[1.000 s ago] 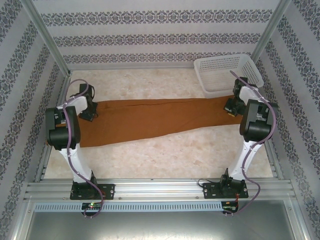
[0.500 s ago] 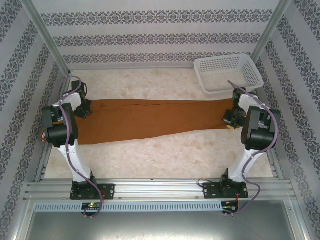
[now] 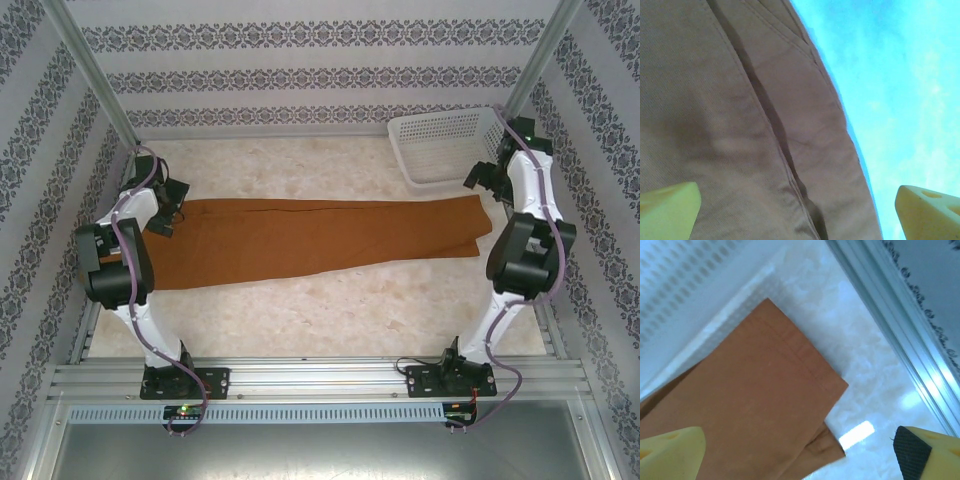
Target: Roll up the long pants
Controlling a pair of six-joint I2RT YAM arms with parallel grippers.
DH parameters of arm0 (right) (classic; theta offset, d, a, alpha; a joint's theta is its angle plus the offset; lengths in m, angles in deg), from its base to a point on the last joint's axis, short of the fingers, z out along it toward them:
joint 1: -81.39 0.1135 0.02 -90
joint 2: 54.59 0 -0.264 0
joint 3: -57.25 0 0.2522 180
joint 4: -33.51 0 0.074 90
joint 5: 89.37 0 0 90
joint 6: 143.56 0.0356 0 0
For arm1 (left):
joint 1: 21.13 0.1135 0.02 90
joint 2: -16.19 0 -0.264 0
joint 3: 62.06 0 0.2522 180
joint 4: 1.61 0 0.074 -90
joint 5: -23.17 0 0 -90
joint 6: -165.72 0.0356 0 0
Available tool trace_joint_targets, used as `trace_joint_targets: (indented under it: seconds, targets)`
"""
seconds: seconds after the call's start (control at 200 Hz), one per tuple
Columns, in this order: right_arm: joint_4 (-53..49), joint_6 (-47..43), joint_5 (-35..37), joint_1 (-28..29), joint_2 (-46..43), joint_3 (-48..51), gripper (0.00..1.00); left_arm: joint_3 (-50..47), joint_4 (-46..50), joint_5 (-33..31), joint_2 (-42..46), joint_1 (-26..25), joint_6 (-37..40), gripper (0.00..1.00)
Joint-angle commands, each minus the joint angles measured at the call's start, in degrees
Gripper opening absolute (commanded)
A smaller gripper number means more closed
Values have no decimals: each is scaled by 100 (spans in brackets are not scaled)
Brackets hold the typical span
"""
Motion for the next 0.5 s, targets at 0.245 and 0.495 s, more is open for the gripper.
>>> trace_joint_targets:
  seconds: [0.245, 0.495]
  targets:
    - [-71, -70, 115, 59, 1043, 310, 98, -265, -203, 77, 499, 29, -58, 100]
    - [24, -316, 661, 360, 841, 1235, 95, -263, -184, 84, 437, 29, -75, 100]
